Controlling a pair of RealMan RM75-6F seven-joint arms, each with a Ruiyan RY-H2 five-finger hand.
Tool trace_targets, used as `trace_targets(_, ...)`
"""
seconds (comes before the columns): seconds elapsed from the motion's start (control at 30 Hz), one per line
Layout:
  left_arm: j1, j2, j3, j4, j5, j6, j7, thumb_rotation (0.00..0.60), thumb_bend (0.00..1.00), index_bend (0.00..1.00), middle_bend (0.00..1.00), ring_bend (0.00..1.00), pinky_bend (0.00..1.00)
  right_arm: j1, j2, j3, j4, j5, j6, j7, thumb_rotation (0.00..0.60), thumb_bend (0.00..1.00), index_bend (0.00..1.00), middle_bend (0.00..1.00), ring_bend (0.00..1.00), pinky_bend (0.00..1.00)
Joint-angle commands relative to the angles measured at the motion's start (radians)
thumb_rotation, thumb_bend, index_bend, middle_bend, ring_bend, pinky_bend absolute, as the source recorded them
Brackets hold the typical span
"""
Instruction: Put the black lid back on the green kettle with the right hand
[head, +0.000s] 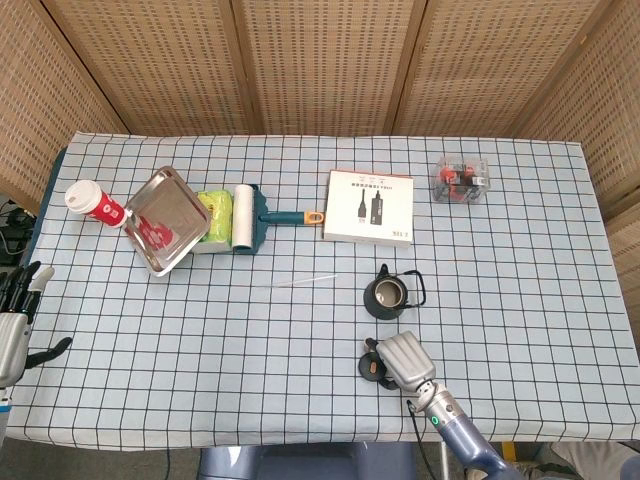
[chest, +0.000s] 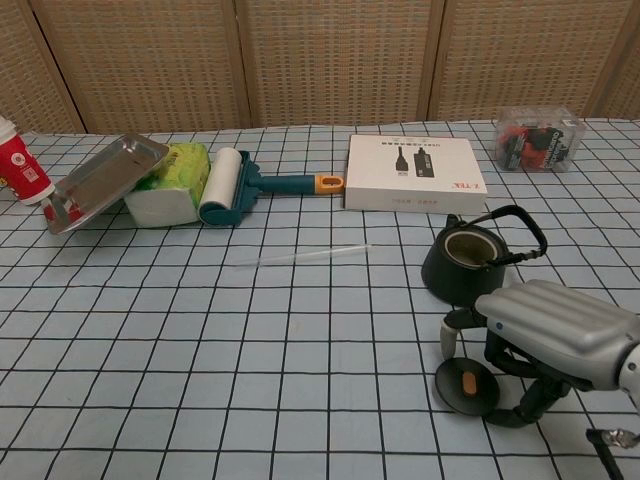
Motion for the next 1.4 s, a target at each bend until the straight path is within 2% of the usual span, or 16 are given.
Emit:
trace_targets(0.03,0.0,0.0,0.0,0.001,0.0,0.0,-0.001,0.6,0.0,0.0,0.0,0.0,0.0,0.0,-0.006,-0.002,0.007,-0.003,0.007,0.005,0.6,0.42,0.54,0.99,0.99,0.71)
trace_targets(0.2,-0.001,-0.001,0.0,0.002,-0.001,-0.001,-0.001,0.6,0.0,0.0,0.0,0.0,0.0,0.001,-0.005,0.003,-0.002,-0.019,0.029,0.011,0.6,0.42,0.56,0.99,0.99,0.71)
trace_targets(0.47,0.0,0.001,0.0,0.001,0.0,0.0,-0.002,0.6,0.0,0.0,0.0,0.0,0.0,0.005,0.051,0.034,-0.088,-0.041,0.086,-0.029,0.6,0.42,0.56,0.99,0.99,0.71)
trace_targets(0.67,0.001,0.001,0.001,-0.001,0.004,0.005,-0.002,0.6,0.0,0.0,0.0,0.0,0.0,0.005,0.12,0.085,-0.164,-0.032,0.138,-0.06,0.6,0.42,0.57,0.99,0.99,0.71)
trace_targets(0.87,0.001,0.001,-0.001,-0.002,0.0,0.004,0.0,0.6,0.0,0.0,0.0,0.0,0.0,0.02,0.167,0.172,-0.192,0.026,0.165,-0.053,0.6,0.42,0.57,0.99,0.99,0.71)
trace_targets(1.13,-0.002,0.001,-0.001,-0.003,-0.004,-0.003,0.003,0.6,0.0,0.0,0.0,0.0,0.0,0.068,0.142,0.228,-0.126,0.133,0.125,-0.054,0.6,0.42,0.57,0.99,0.99,0.71)
trace_targets(1.4,-0.008,0.0,-0.004,0.004,-0.018,-0.021,0.0,0.6,0.0,0.0,0.0,0.0,0.0,0.111,0.078,0.234,-0.006,0.2,0.077,-0.024,0.6,0.42,0.57,0.99,0.99,0.71)
